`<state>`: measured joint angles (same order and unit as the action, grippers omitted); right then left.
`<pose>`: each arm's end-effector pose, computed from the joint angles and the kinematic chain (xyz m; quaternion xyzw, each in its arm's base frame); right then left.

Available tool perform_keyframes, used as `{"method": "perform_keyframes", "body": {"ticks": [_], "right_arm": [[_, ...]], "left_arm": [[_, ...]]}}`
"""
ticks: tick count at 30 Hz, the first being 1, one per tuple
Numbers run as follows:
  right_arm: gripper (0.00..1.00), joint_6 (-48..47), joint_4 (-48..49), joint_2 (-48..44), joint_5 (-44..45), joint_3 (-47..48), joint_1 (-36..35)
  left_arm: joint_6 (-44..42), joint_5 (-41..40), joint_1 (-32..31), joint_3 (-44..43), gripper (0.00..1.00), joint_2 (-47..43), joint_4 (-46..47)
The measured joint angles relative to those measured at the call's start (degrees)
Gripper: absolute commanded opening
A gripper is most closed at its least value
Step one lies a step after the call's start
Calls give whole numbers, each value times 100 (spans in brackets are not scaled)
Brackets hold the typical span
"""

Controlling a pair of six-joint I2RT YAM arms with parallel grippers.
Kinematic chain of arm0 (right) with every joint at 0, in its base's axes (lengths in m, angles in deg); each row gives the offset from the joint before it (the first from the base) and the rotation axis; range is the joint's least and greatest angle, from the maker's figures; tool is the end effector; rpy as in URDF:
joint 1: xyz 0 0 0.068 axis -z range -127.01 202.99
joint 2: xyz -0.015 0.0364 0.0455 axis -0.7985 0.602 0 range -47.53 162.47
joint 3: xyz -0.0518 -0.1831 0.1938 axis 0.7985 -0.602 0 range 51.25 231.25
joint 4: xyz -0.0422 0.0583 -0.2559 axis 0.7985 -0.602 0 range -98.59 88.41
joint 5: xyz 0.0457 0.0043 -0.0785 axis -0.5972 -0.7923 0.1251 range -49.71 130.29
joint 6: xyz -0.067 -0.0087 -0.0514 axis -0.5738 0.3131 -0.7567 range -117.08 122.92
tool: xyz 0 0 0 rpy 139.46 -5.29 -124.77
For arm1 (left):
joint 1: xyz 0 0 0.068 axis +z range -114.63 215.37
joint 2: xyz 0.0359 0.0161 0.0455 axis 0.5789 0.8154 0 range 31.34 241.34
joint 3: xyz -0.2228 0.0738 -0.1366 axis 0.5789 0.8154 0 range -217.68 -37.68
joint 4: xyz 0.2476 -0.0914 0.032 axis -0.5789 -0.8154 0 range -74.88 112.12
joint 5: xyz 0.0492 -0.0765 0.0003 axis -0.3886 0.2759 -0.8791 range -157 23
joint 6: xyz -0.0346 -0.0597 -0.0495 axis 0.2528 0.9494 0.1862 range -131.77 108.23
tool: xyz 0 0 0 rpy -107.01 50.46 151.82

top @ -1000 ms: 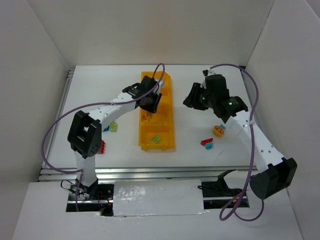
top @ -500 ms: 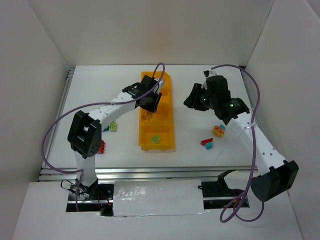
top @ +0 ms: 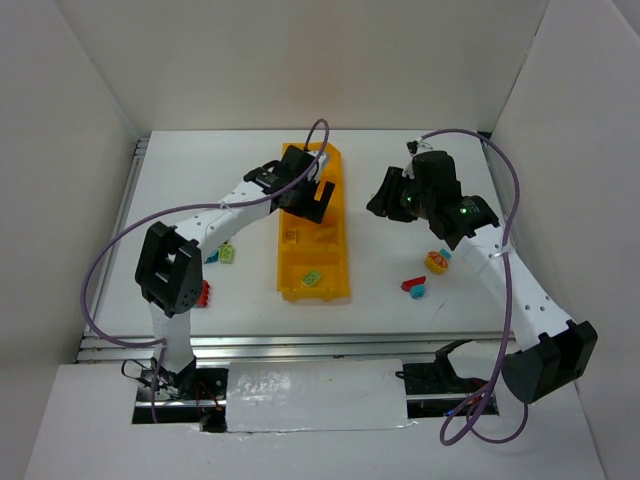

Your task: Sort the legos into containers by color

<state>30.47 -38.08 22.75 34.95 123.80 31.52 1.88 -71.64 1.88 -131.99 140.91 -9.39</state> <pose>0.2778 0.1166 0.3473 0.0250 0.8828 0.2313 0.4081 0.3923 -0.2523 0.2449 0.1454 0.9176 -0.1127 0.3524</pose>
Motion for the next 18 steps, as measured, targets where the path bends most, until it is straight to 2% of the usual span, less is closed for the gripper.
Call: {"method": "perform_keyframes", "body": {"ticks": [6, 10, 14, 18], "right_arm": [[0, -20, 0, 55, -376, 11, 7], [0, -37, 72, 192, -1215, 46, 120], [2, -42, 479, 229, -2531, 66, 339], [6, 85, 1075, 247, -3995, 61, 625]], "left_arm": [[15, 2, 0, -557, 100, -7, -140], [33, 365, 17, -855, 99, -232, -144], [341, 1825, 229, -780, 100, -828, 98], [1193, 3709, 817, -4, 100, -1513, 1335]]}}
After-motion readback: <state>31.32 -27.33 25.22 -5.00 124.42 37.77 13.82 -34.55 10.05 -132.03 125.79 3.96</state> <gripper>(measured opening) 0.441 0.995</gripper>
